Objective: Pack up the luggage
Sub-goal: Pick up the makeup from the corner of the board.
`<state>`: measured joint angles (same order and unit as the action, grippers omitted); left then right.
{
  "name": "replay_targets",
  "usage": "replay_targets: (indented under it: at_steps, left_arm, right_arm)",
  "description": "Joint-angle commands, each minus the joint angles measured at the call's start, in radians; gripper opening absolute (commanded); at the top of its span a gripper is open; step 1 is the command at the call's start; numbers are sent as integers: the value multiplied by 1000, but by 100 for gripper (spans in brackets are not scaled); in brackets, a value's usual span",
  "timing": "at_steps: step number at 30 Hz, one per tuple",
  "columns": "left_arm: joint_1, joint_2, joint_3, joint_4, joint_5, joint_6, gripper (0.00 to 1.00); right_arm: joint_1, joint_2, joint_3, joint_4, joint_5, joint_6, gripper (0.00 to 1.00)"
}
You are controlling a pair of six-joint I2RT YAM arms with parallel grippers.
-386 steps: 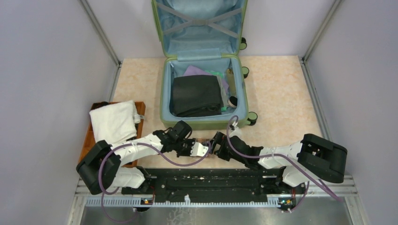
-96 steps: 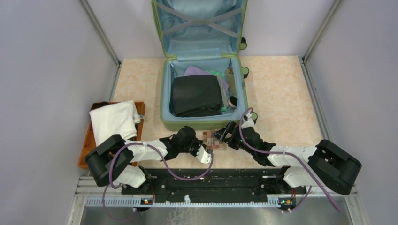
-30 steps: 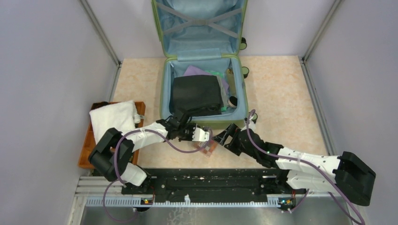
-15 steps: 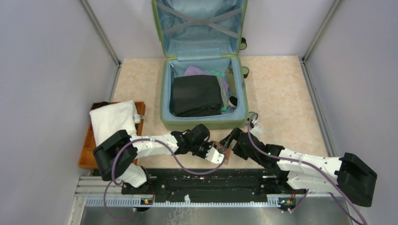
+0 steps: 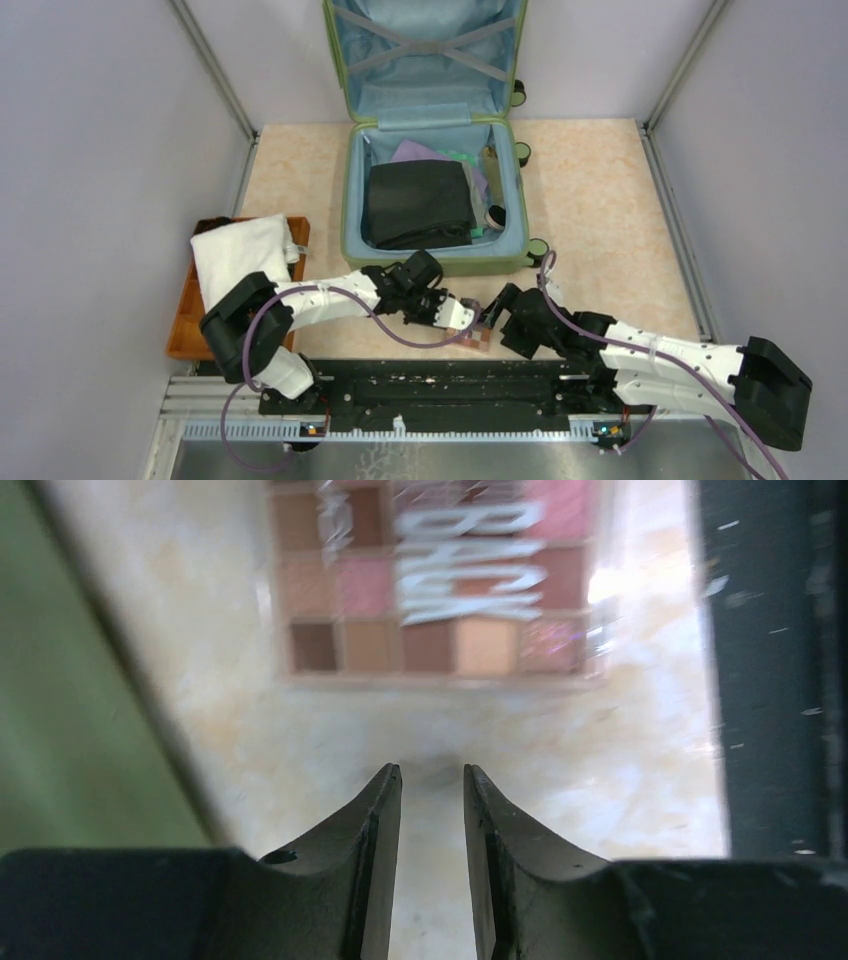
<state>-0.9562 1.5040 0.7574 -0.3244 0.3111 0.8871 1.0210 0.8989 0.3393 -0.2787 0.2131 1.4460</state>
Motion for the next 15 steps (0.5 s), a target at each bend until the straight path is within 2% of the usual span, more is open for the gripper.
replay_targets:
  at_steps: [1,9,15]
  left_arm:
    - [66,24,3,74,-37,7,36]
    - [46,141,64,197,-13,-12,39]
    - [0,159,64,160,41,7,41]
  right_arm:
    - [10,-17,-23,7,-65,92,92]
    - [20,-52,-69,-36,-141,173,90]
    - [28,-69,-99,-40,-166,233,90]
